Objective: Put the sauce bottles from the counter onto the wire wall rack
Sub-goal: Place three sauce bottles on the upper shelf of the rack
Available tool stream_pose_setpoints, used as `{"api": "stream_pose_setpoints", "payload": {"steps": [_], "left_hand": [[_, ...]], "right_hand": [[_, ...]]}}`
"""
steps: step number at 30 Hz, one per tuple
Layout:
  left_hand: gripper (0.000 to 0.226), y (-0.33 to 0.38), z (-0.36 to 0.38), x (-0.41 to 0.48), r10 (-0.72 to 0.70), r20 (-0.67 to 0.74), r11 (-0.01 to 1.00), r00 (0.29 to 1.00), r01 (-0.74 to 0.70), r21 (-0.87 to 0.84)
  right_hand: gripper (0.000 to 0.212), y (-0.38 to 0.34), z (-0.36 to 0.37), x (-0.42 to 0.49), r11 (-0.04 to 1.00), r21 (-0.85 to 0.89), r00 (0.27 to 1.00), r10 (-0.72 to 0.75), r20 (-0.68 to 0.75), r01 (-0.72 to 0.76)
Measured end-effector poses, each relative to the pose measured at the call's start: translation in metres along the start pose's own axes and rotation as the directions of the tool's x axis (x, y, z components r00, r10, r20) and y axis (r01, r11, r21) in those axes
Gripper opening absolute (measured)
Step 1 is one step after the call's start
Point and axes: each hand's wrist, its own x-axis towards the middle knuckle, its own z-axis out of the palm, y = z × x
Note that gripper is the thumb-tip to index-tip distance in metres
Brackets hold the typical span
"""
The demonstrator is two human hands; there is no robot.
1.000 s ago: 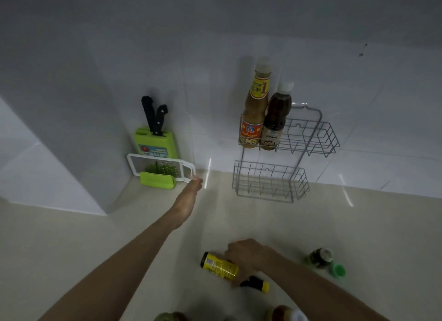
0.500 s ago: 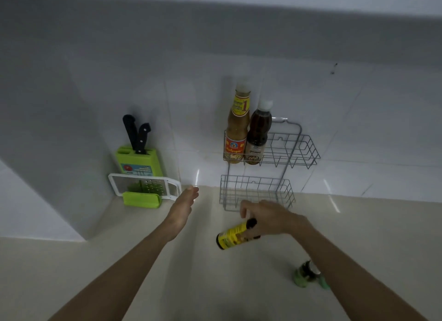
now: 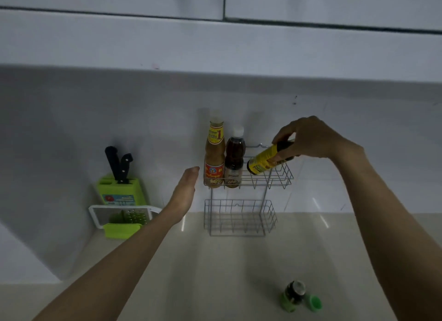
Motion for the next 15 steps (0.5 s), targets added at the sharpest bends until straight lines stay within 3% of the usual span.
{"api": "stream_pose_setpoints", "payload": {"steps": [7,11,15], "left_hand": [[0.040,0.024,0.020,0.012,0.051,0.015,0.999,0.999,-0.051,0.004],[0.041,0.022,0.025,0.014,0.035,-0.005,0.999,0.999,-0.035,-0.031],[0.042,0.021,0.027,0.013,0.038,-0.005,0.998,0.999,-0.038,-0.041]], "right_hand": [[0.052,-0.004,0.031,0.048,0.993,-0.092,0.990,-0.064,0.124,0.076],[0.065,-0.005,0.046,0.061,0.997,0.066,0.998,-0.051,0.048,0.048],[0.064,-0.003,0.068,0.066,0.970,0.241,0.998,0.037,-0.056,-0.022]]}}
